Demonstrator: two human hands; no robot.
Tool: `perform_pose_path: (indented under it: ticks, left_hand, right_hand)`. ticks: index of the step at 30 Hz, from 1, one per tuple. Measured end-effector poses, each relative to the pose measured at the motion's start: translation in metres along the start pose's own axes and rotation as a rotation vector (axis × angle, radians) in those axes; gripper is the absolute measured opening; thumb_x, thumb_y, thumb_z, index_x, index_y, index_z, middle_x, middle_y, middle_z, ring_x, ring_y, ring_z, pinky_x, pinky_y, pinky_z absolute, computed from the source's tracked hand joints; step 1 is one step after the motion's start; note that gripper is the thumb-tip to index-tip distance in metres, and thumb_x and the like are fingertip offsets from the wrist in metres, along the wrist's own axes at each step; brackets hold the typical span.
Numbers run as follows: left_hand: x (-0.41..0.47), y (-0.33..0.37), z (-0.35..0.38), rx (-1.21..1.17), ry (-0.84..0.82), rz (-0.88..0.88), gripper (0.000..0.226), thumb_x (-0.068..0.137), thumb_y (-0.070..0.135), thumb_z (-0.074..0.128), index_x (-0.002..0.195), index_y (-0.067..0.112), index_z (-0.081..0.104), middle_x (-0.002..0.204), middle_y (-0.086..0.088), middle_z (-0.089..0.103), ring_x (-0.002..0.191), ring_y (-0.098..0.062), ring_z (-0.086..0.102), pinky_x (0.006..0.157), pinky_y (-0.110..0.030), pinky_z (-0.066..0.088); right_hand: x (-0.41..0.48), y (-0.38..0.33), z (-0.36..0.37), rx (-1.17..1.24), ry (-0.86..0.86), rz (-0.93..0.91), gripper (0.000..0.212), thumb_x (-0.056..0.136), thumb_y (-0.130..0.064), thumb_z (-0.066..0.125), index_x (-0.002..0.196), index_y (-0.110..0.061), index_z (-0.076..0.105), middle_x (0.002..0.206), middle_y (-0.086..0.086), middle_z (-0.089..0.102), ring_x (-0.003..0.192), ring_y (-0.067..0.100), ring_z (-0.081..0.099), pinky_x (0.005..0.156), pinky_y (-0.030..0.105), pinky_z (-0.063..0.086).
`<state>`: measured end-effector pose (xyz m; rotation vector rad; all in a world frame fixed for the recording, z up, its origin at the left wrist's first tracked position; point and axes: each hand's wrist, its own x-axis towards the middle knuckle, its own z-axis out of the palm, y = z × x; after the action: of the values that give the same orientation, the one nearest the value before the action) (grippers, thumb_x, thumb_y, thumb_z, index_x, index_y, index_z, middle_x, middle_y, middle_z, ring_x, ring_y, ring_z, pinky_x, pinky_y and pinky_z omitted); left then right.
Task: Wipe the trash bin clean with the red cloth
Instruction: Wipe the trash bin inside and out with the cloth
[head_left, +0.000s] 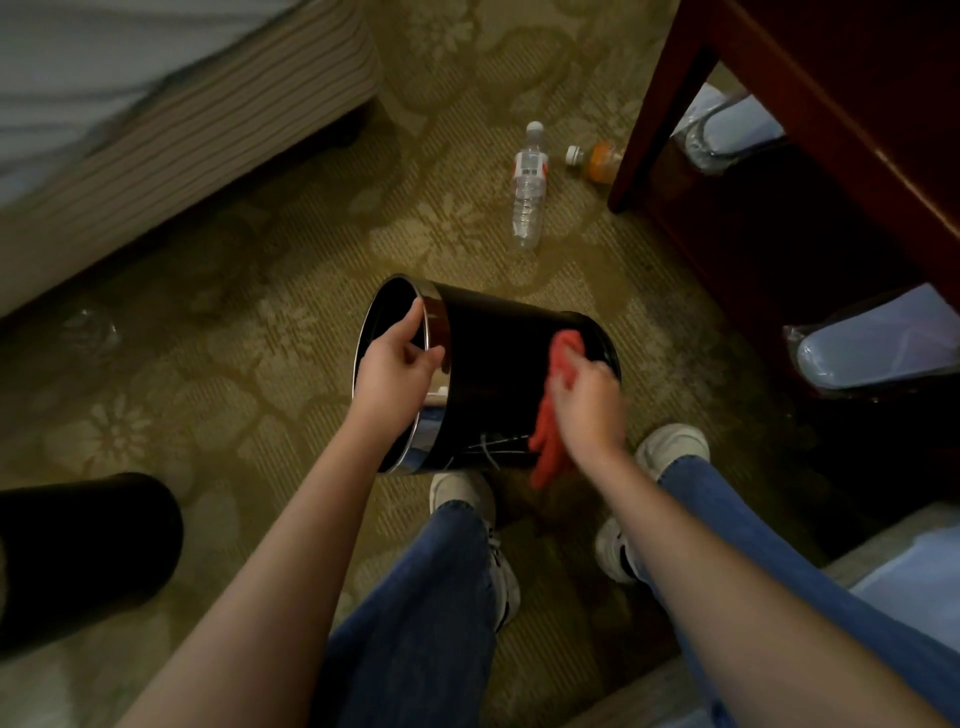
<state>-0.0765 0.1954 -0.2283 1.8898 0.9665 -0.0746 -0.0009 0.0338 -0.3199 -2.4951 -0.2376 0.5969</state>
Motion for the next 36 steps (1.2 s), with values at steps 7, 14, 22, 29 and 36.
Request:
perform_pose_path:
  ticks: [7, 14, 22, 29, 36]
  left_hand:
    - [0.004, 0.006, 0.008, -0.018, 0.036, 0.021, 0.055, 0.095, 0.007, 0.05, 0.146, 0.019, 0.032, 0.065, 0.002, 0.05, 0.052, -0.001, 0.051, 0.054, -0.006, 0.04]
    - [0.004, 0.0, 0.008, -0.097, 0.052, -0.003, 0.057, 0.093, 0.005, 0.053, 0.145, 0.016, 0.033, 0.065, -0.001, 0.051, 0.059, -0.01, 0.049, 0.057, -0.02, 0.044]
    - [0.0, -0.002, 0.005, -0.118, 0.04, -0.022, 0.056, 0.094, 0.008, 0.052, 0.145, 0.02, 0.032, 0.075, -0.003, 0.057, 0.066, -0.004, 0.053, 0.07, -0.015, 0.044]
    - [0.005, -0.006, 0.008, -0.099, 0.137, -0.044, 0.053, 0.095, 0.013, 0.051, 0.145, 0.023, 0.036, 0.093, -0.01, 0.067, 0.087, -0.023, 0.065, 0.084, -0.034, 0.051]
    - [0.004, -0.014, -0.005, -0.149, 0.151, -0.102, 0.051, 0.095, 0.011, 0.051, 0.143, 0.024, 0.039, 0.095, -0.015, 0.064, 0.087, -0.031, 0.063, 0.083, -0.039, 0.055]
  right_hand:
    - [-0.013, -0.027, 0.001, -0.046, 0.023, -0.138, 0.041, 0.093, -0.022, 0.047, 0.133, -0.018, 0.051, 0.104, 0.008, 0.057, 0.094, 0.031, 0.057, 0.085, 0.041, 0.037]
    - [-0.038, -0.074, 0.01, 0.065, 0.042, -0.427, 0.044, 0.094, -0.031, 0.044, 0.138, -0.023, 0.046, 0.1, 0.004, 0.059, 0.084, 0.029, 0.057, 0.083, 0.04, 0.041]
    - [-0.001, 0.028, 0.007, -0.117, -0.013, 0.008, 0.042, 0.098, -0.023, 0.041, 0.14, -0.025, 0.041, 0.104, 0.009, 0.055, 0.093, 0.032, 0.058, 0.086, 0.045, 0.045]
    - [-0.03, -0.041, 0.012, -0.042, 0.059, -0.371, 0.044, 0.091, -0.018, 0.053, 0.135, -0.016, 0.05, 0.094, 0.011, 0.058, 0.077, 0.036, 0.056, 0.074, 0.04, 0.043]
    - [-0.026, -0.045, 0.023, -0.125, 0.057, -0.534, 0.042, 0.095, -0.026, 0.042, 0.137, -0.019, 0.047, 0.099, 0.006, 0.06, 0.079, 0.028, 0.059, 0.075, 0.039, 0.043]
